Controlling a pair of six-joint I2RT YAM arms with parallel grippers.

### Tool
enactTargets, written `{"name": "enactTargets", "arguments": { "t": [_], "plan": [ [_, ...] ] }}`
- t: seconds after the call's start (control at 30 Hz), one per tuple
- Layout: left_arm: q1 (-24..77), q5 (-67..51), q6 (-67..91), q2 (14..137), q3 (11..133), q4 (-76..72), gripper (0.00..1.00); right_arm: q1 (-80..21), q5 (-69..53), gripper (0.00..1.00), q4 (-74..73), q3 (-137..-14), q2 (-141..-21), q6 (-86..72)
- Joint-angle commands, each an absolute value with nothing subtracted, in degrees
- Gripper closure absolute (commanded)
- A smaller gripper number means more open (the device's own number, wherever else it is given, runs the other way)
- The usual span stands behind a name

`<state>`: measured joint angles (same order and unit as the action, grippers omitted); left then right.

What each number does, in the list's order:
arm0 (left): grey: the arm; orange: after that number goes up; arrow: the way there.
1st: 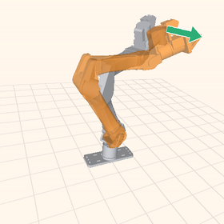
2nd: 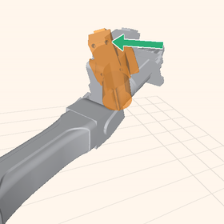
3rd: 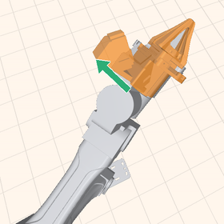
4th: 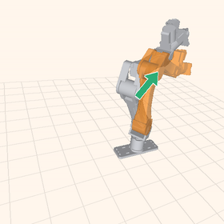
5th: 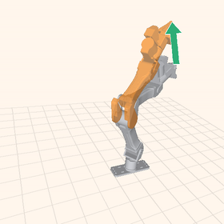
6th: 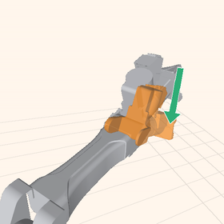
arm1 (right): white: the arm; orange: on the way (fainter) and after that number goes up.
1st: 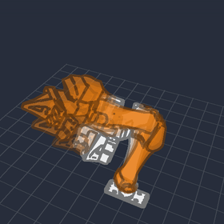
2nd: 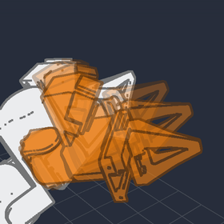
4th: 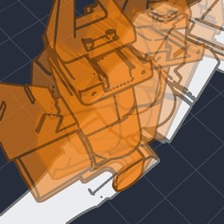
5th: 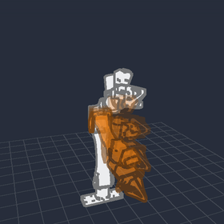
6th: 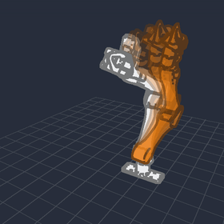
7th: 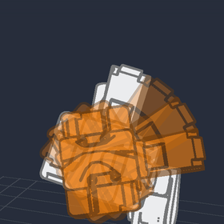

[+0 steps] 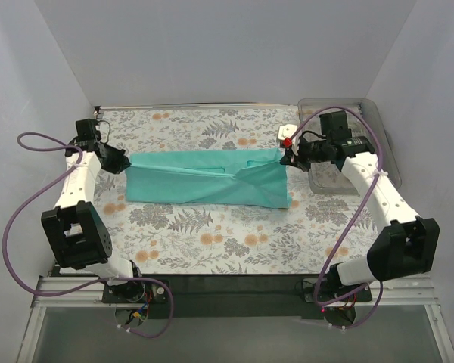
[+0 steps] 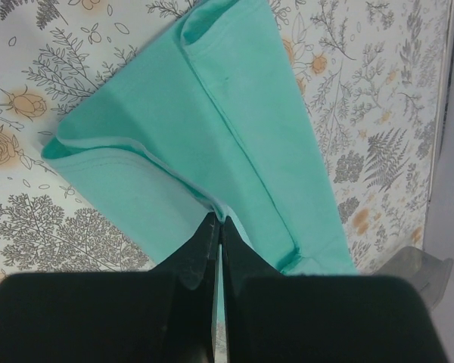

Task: Fold and stack the t-shirts
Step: Fold the tshirt

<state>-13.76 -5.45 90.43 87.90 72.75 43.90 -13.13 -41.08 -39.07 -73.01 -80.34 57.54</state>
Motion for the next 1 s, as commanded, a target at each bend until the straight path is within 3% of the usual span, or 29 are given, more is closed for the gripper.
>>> {"name": "enactTargets", "arguments": {
  "t": [0.0,0.2,0.33,0.73,0.97],
  "plan": [
    [-14.1,-6.5,87.6,88.8,74.8,43.0,1.00,-12.9,-44.0,0.99,-39.6,-76.8,-81.5,56.0],
    [-14.1,-6.6,85.2,89.4,75.7,44.3,1.00,-14.9,-50.3,0.99,-47.2,-76.2,-81.1,63.0],
    [-14.1,-6.6,83.8,83.3,72.8,44.0,1.00,-20.2,-51.1,0.99,-51.3,-69.3,-73.5,68.2],
    [-14.1,-8.4,90.3,62.1,48.2,48.9,1.00,-22.6,-49.5,0.99,-56.1,-51.8,-57.8,74.4],
    [-14.1,-3.9,91.1,60.5,51.0,52.9,1.00,-22.7,-49.4,0.99,-53.5,-51.9,-60.3,71.5]
  ]
}}
